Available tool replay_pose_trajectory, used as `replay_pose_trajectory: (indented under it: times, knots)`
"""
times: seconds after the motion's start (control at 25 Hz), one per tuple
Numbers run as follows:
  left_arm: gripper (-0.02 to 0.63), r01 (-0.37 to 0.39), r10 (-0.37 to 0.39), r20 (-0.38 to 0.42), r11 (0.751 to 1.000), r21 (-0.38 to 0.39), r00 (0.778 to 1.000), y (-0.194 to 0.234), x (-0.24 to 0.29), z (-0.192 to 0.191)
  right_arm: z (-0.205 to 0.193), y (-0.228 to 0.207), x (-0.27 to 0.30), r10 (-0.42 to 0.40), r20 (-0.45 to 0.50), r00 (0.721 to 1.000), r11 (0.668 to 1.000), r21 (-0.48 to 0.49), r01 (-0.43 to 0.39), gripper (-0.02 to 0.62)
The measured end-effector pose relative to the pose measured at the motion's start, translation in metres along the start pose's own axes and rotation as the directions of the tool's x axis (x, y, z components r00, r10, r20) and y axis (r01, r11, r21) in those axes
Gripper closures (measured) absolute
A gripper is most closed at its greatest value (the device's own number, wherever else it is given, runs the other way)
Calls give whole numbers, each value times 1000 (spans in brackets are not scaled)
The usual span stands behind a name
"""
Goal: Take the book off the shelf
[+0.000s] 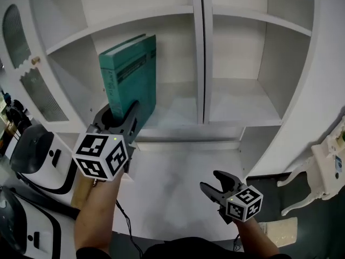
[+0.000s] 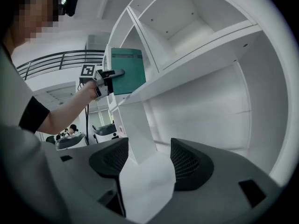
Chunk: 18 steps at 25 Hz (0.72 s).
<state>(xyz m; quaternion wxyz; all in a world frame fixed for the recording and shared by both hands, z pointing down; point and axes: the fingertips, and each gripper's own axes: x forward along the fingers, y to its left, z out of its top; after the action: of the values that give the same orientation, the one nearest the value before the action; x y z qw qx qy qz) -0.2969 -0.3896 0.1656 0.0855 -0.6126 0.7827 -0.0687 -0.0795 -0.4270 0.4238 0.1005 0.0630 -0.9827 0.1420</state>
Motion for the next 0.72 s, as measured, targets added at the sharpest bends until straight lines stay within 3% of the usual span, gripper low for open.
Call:
replay_pose_trajectory:
  times: [0.32,0.52,0.72]
  knots:
    - [451,-14,19,84,998,-59,996,20,-74,-5,4,15,11,-28,20,999,1000,-10,28,310]
    - [453,78,-73,151,997,-23,986,3,-114,-11,7,27,15,-84,33,996,996,-11,84,321]
    - [453,168,-164,135,986,-21,977,-10,-141,-40,5,41,28,-118,15,993,993,-14,118,330]
